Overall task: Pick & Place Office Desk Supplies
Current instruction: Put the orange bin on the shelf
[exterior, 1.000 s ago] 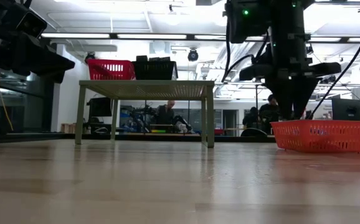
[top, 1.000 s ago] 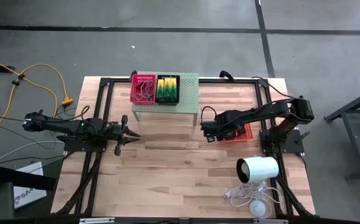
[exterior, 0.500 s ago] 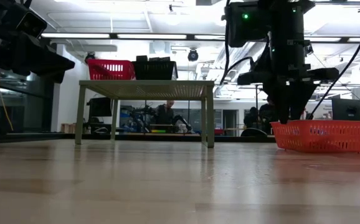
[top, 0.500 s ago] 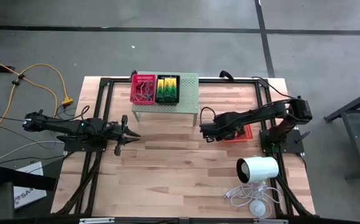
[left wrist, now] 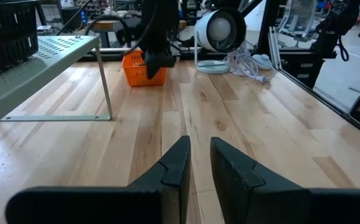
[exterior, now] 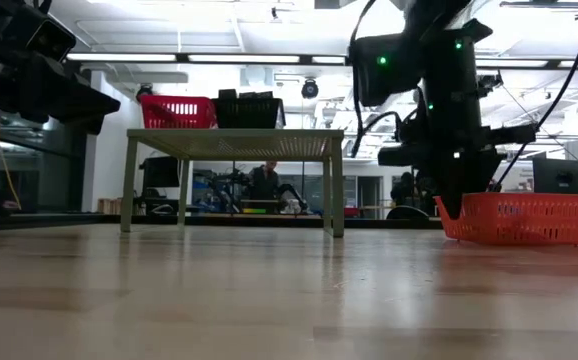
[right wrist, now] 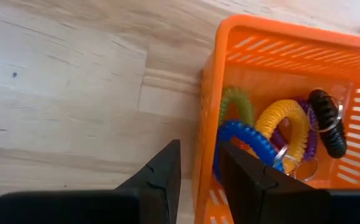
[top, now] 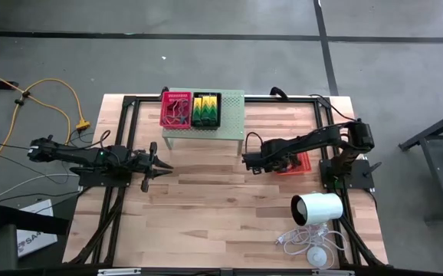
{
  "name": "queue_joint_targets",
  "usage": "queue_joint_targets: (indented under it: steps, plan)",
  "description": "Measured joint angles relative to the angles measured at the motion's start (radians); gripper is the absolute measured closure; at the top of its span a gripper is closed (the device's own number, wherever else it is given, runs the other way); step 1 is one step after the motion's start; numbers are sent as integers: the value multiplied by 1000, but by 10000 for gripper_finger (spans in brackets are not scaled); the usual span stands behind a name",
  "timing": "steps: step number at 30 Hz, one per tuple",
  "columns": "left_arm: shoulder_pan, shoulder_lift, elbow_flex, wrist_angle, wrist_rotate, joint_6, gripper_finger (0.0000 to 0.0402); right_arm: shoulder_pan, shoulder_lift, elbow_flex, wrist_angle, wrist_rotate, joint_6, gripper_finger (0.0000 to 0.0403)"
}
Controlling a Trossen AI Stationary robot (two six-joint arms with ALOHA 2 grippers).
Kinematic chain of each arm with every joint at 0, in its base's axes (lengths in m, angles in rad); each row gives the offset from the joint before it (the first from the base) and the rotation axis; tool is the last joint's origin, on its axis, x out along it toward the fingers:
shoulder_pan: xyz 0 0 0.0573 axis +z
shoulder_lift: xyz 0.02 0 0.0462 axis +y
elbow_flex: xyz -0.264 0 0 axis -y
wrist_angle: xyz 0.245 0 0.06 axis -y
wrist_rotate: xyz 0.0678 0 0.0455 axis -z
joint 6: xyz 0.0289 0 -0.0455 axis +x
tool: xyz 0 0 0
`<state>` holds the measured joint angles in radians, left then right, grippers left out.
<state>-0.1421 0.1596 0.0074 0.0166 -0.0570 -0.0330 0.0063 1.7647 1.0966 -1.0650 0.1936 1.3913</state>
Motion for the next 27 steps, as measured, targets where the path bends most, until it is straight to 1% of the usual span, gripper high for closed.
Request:
queue_joint_targets:
  steps: [9,12,20,27]
  plan:
    - [0,0,0,3,0,0,345,-10,27,2,3,9,-10,312]
    - [0,0,0,4,0,0,345,-9,25,2,-3,9,-11,327]
    - [0,0,0,7,0,0,345,-9,25,2,-2,10,-24,392]
    - [0,0,0,7,0,0,345,-9,25,2,-4,10,-34,400]
